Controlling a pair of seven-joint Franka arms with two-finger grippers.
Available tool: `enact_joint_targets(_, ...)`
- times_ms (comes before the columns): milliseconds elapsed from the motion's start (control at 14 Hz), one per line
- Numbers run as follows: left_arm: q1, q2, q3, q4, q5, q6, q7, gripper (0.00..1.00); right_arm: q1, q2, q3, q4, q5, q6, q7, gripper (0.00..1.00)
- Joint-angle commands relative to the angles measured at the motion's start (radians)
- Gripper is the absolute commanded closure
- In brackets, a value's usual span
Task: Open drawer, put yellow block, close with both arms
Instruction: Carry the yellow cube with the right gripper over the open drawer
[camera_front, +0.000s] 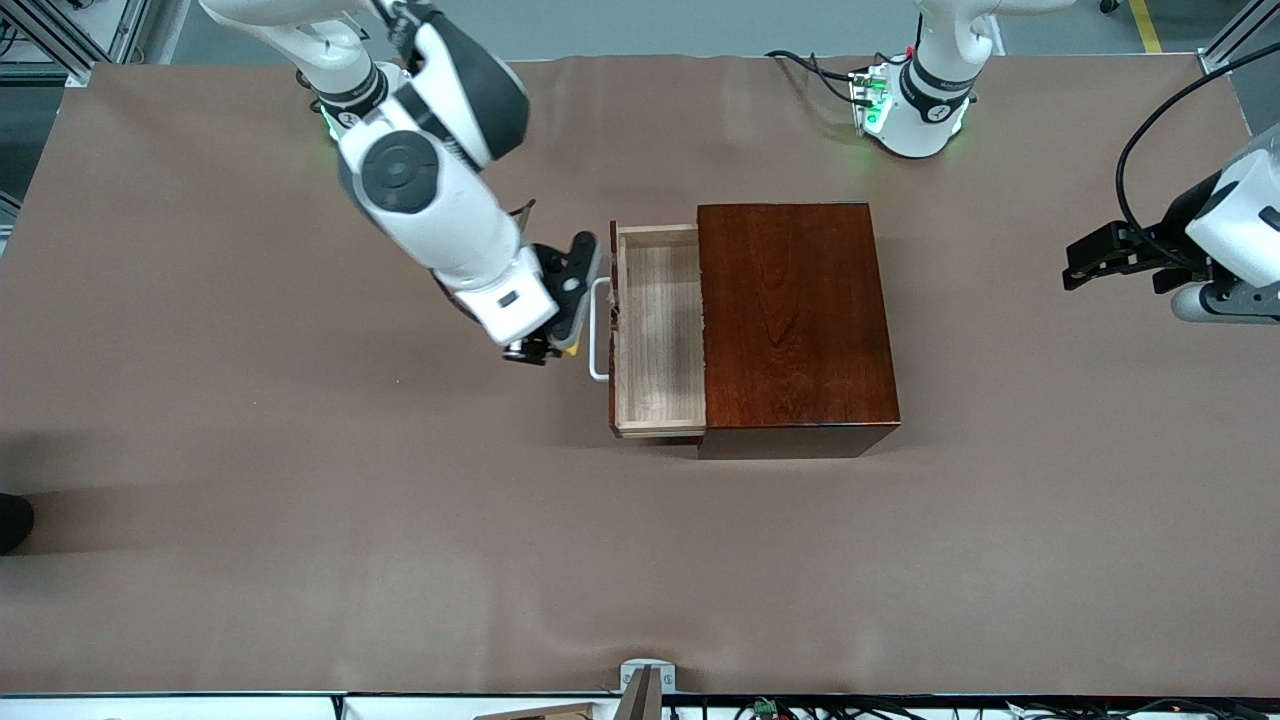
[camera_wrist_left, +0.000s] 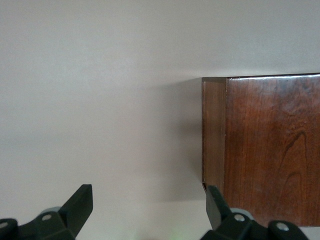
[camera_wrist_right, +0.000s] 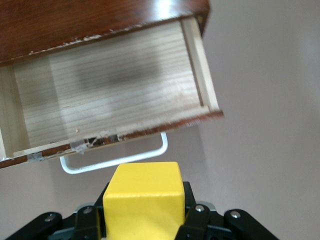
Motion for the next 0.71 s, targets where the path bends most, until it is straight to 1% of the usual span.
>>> enact_joint_targets(0, 0.007, -0.01, -0.006, -0.014, 0.003, 0.014, 0.018, 0.0, 0.095, 0.106, -0.006, 0.128, -0.108, -0.049, -0.014, 1.0)
enact_joint_targets(143, 0.009, -0.008, -0.005, -0.014, -0.003, 0.014, 0.018, 0.0, 0.149, 0.164, -0.012, 0.192, -0.156, -0.078, -0.01, 1.0)
enact_joint_targets(286, 0.009, -0.005, -0.005, -0.014, -0.003, 0.014, 0.018, 0.0, 0.204, 0.201, -0.027, 0.226, -0.193, -0.087, 0.014, 1.0)
enact_joint_targets(357, 0.009, -0.005, -0.005, -0.014, -0.003, 0.014, 0.018, 0.0, 0.235, 0.215, -0.047, 0.229, -0.205, -0.086, 0.026, 1.0)
enact_joint_targets(571, 0.009, -0.005, -0.005, -0.014, -0.003, 0.014, 0.018, 0.0, 0.345, 0.241, -0.143, 0.248, -0.21, -0.08, 0.028, 1.0)
enact_joint_targets(643, 0.009, -0.004, -0.005, -0.014, -0.003, 0.014, 0.018, 0.0, 0.364, 0.252, -0.156, 0.248, -0.21, -0.073, 0.029, 1.0)
